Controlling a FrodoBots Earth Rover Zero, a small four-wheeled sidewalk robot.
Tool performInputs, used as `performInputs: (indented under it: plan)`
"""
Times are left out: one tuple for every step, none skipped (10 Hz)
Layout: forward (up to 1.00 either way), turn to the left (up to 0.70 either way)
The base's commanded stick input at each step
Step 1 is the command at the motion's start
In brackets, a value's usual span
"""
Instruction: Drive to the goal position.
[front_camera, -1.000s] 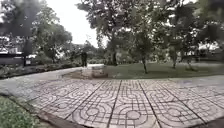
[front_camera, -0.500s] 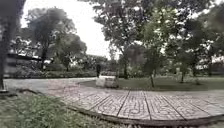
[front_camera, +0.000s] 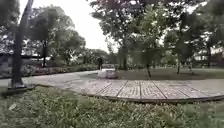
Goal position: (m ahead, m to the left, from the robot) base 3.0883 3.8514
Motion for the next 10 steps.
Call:
performInputs:
  plan:
    - [0.0,0.0]
    - [0.25,0.0]
    - [0.81,0.0]
    - [1.0,0.0]
    - [1.0,0.0]
    - [1.0,0.0]
    - [1.0,0.0]
    - [1.0,0.0]
    - [1.0,0.06]
    - [1.0,0.27]
